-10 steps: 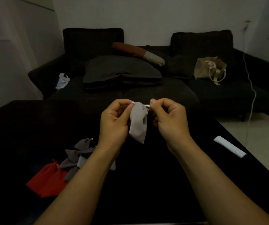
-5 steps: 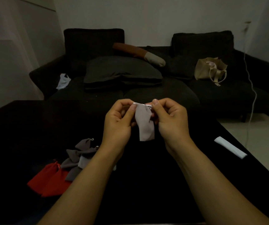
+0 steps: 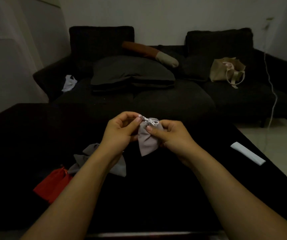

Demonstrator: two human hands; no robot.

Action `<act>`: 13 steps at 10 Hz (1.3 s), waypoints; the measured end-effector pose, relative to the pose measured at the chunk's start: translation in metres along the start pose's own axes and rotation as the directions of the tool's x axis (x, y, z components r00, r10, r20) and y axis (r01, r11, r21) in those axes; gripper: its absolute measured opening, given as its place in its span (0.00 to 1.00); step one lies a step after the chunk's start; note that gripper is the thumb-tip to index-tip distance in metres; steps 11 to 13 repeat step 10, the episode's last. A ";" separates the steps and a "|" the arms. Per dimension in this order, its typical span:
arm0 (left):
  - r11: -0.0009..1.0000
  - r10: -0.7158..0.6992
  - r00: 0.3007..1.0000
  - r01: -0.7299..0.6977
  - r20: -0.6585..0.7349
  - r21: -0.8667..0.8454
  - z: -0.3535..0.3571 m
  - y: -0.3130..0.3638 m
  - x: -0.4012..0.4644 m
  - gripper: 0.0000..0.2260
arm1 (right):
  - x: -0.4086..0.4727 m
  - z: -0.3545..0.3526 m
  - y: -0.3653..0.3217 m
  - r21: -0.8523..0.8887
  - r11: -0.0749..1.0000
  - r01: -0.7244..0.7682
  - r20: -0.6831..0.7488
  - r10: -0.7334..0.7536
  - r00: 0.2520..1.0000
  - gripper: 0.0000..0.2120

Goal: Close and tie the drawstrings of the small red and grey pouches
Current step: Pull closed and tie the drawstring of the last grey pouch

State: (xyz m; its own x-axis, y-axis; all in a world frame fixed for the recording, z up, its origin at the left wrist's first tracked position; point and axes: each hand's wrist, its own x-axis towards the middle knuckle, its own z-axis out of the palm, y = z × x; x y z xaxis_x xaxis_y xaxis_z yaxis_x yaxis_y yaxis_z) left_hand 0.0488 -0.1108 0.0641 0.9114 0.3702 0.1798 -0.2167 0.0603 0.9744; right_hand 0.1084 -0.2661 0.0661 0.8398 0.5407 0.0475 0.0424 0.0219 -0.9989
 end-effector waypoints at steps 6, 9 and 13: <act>-0.012 -0.345 0.679 0.687 -0.648 0.727 -0.151 -0.041 -0.027 0.47 | 0.044 0.098 0.085 -0.766 0.596 -0.241 -0.045 0.324 0.945 0.39; 0.312 -0.597 0.715 0.624 -0.363 0.717 -0.150 -0.053 -0.020 0.44 | 0.039 0.094 0.072 -0.801 0.596 -0.058 0.148 0.290 0.945 0.27; 0.349 -0.572 0.774 0.529 -0.271 0.774 -0.132 -0.049 -0.014 0.40 | 0.039 0.073 0.054 -0.824 0.564 -0.045 0.097 0.219 0.971 0.33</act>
